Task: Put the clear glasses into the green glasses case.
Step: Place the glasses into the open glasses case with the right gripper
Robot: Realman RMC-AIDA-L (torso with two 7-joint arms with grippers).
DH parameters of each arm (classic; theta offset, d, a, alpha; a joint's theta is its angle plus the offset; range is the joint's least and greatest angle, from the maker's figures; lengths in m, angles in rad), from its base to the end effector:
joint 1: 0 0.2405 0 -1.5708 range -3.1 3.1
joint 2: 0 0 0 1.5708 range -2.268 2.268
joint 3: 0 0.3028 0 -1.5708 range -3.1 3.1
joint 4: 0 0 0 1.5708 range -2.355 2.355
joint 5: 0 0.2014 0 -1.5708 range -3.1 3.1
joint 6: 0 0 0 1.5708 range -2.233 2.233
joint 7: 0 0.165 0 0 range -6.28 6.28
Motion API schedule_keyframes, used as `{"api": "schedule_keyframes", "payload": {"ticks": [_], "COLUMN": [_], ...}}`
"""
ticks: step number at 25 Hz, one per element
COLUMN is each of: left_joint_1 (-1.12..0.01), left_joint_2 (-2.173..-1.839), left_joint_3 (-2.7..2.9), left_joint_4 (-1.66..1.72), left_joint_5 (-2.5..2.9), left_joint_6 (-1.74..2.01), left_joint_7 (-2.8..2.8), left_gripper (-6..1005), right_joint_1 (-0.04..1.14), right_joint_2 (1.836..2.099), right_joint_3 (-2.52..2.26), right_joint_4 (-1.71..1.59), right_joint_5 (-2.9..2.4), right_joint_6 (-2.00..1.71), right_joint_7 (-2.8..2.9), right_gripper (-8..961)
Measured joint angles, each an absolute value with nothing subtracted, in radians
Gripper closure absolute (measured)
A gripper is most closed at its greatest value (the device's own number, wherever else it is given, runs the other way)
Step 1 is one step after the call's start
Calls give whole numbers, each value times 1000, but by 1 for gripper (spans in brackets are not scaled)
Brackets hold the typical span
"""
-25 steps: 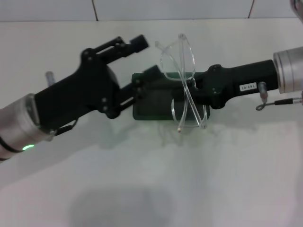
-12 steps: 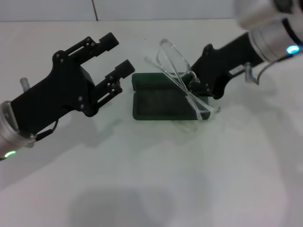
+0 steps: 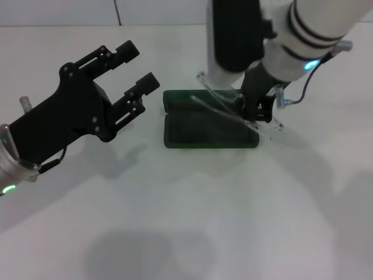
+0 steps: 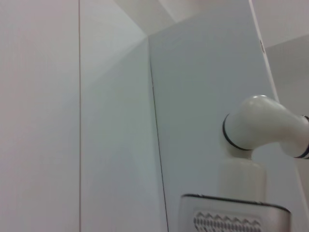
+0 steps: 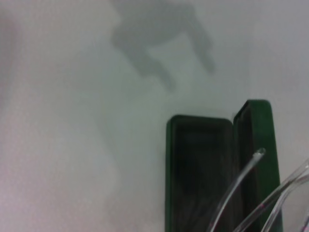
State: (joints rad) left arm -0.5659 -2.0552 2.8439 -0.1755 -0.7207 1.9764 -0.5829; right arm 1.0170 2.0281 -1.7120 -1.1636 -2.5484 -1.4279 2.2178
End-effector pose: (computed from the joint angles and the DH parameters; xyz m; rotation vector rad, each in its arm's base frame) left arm -0.2544 0.3056 -0.0211 -2.2418 -0.0211 -1.4004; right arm 0.0998 0.4248 -0.0878 -2.7753 -0.2600 -0.7871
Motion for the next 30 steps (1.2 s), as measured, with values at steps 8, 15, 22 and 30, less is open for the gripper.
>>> {"api": "schedule_keyframes", "payload": {"ticks": [8, 15, 22, 30], "left_joint_1": [-569, -573, -572, -573], "left_joint_2": [-2055, -2056, -2056, -2055], "left_joint_3": [2844, 2844, 2844, 2844], "left_joint_4": [-177, -180, -187, -187], "left_joint_5": [-721, -721, -726, -733], "left_joint_6": [1964, 1953, 1953, 1932], "left_joint_7": [-583, -583, -583, -583], "left_gripper": [436, 436, 435, 434], "right_joint_1": [1008, 988, 979, 979], "right_joint_2": [2028, 2028, 2028, 2028], "right_joint_3": [-1854, -1984, -2064, -2139], "right_joint_4": [-1171, -1168, -1177, -1179], "right_joint_5": [-2556, -2599, -2639, -2660], "right_joint_6": [-1335, -1221, -1164, -1123], "right_joint_7": [2246, 2246, 2247, 2252], "right_gripper": [847, 846, 846, 846]}}
